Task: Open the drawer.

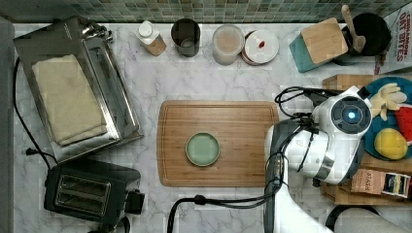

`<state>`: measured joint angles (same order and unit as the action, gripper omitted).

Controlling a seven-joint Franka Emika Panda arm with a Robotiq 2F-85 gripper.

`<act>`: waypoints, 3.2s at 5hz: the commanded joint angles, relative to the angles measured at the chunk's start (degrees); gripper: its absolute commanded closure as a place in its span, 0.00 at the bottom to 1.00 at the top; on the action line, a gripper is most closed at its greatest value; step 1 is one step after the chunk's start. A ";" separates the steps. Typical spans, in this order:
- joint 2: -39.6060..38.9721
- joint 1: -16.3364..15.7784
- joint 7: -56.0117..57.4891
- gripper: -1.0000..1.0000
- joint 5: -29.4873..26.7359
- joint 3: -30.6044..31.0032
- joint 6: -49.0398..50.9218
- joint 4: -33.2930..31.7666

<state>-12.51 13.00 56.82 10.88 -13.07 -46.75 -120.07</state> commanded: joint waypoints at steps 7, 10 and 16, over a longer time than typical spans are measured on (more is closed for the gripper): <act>-7.90 2.94 1.78 0.00 -5.78 1.61 -16.02 -9.45; -0.98 -3.69 -3.45 0.00 -11.70 9.23 -21.04 -19.10; 2.05 -22.88 -33.57 0.00 -8.02 11.60 -18.18 -20.41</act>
<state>-11.51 -1.08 31.84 2.79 -7.20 -67.93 -140.11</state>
